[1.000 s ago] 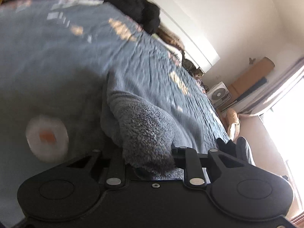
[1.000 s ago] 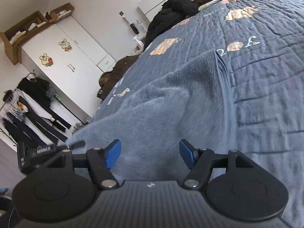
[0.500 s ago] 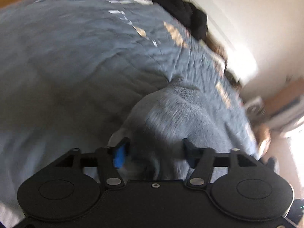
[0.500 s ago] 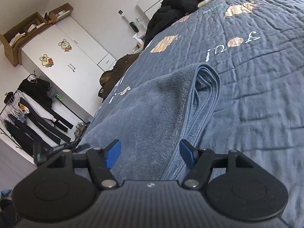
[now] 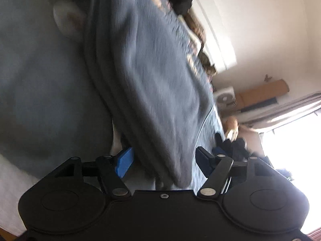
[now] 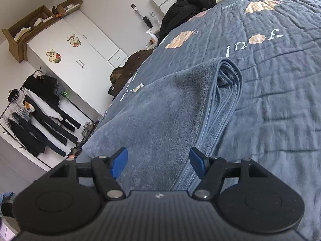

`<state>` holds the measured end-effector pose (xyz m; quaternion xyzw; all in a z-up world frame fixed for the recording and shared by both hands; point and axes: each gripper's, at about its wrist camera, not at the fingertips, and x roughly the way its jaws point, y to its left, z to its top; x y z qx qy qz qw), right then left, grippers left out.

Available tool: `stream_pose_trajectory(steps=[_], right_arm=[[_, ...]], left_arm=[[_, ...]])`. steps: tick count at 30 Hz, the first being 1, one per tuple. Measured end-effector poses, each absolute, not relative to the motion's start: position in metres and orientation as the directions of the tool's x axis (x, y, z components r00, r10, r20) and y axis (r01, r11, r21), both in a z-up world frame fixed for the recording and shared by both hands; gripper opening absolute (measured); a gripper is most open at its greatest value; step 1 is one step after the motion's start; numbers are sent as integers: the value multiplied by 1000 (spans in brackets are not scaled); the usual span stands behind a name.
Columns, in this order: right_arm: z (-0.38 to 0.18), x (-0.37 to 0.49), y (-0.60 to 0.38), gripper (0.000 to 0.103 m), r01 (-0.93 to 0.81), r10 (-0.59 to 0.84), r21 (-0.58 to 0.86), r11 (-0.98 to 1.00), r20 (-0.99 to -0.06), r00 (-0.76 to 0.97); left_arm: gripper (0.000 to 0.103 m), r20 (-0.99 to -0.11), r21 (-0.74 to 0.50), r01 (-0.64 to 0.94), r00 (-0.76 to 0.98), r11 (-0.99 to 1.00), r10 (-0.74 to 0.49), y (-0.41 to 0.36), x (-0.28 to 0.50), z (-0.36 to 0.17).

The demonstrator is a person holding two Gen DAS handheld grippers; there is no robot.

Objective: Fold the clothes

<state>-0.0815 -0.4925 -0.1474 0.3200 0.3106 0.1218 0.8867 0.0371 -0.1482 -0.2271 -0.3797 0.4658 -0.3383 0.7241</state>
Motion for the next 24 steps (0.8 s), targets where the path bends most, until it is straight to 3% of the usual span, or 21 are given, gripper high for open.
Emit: stream_pose_trajectory(steps=[14, 17, 19, 20, 21, 24], right_arm=[[-150, -80, -492, 67, -19, 423, 651, 759, -470, 775], [-151, -80, -494, 67, -13, 420, 654, 757, -471, 776], [-151, -80, -494, 67, -10, 419, 655, 756, -472, 776], [-151, -81, -495, 67, -9, 418, 655, 756, -472, 776], [-151, -81, -495, 67, -9, 416, 653, 757, -472, 777], [-149, -81, -499, 67, -2, 402, 644, 765, -474, 784]], left_arm=[[67, -383, -901, 36, 399, 432, -833, -185, 54, -257], [71, -375, -907, 12, 431, 421, -821, -190, 57, -256], [64, -370, -910, -4, 457, 414, -809, -192, 60, -258], [40, -374, -908, -9, 463, 418, -803, -192, 60, -259], [24, -380, -906, -10, 463, 424, -801, -193, 62, -259], [20, -379, -905, -12, 474, 425, -794, -188, 59, -256]])
